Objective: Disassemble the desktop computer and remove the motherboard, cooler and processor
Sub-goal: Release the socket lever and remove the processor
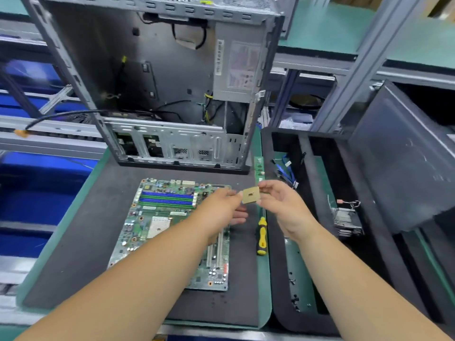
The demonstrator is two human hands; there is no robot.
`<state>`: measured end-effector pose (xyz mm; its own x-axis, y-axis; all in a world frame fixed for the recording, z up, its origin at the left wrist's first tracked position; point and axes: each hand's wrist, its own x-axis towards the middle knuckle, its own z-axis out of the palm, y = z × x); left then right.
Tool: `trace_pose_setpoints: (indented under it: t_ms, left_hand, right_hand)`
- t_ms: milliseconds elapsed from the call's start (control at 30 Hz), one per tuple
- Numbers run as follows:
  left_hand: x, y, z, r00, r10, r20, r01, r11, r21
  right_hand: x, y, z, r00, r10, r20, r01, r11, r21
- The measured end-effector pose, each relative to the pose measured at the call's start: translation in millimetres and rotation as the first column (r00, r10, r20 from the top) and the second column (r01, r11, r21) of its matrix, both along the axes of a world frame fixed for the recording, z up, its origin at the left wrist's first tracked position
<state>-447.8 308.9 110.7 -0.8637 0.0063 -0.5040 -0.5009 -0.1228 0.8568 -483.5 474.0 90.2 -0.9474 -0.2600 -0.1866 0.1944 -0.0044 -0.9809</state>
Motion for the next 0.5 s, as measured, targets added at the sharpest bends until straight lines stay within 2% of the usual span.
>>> trace_pose_setpoints:
  t_ms: [67, 133, 200, 267, 333, 433, 500]
  left_hand:
    - [-6.1, 13.0, -4.6, 0.997, 0.054, 0.061, -0.06, 0.993, 0.103]
    - [-11.4, 21.3, -12.3, 0.994, 0.092, 0.066, -0.099, 0.988, 0.114]
    - [-16.0, 25.9, -21.2, 0.994, 0.102, 0.048, -0.104, 0.994, 0.028]
    - [-19.0, 28.0, -29.2, 0.994, 0.101, 0.033, -0.097, 0.988, -0.117]
    - [-21.4, 29.9, -35.7, 0.996, 0.084, 0.026, -0.074, 0.964, -0.256]
    - [-26.7, 34.8, -41.2, 0.998, 0.057, 0.016, -0.046, 0.911, -0.409]
    - [-29.5, 38.2, -41.8, 0.999, 0.047, -0.006, -0.044, 0.89, -0.455]
  right_hand:
    - [-0.2, 5.9, -2.0, 0.998, 0.062, 0.02, -0.061, 0.998, -0.032]
    - [-1.3, 13.4, -6.4, 0.991, 0.129, 0.018, -0.129, 0.992, -0.009]
    - [-5.5, 22.4, -13.4, 0.987, 0.161, -0.025, -0.153, 0.969, 0.193]
    - [-10.8, 31.2, -26.4, 0.986, 0.156, -0.049, -0.112, 0.864, 0.49]
    - [-12.9, 33.8, -38.3, 0.989, 0.144, -0.018, -0.094, 0.732, 0.675]
    - [-12.0, 26.1, -53.0, 0.982, 0.184, -0.04, -0.071, 0.562, 0.824]
    - [-11.9, 19.2, -57.9, 0.975, 0.206, -0.087, -0.032, 0.513, 0.858]
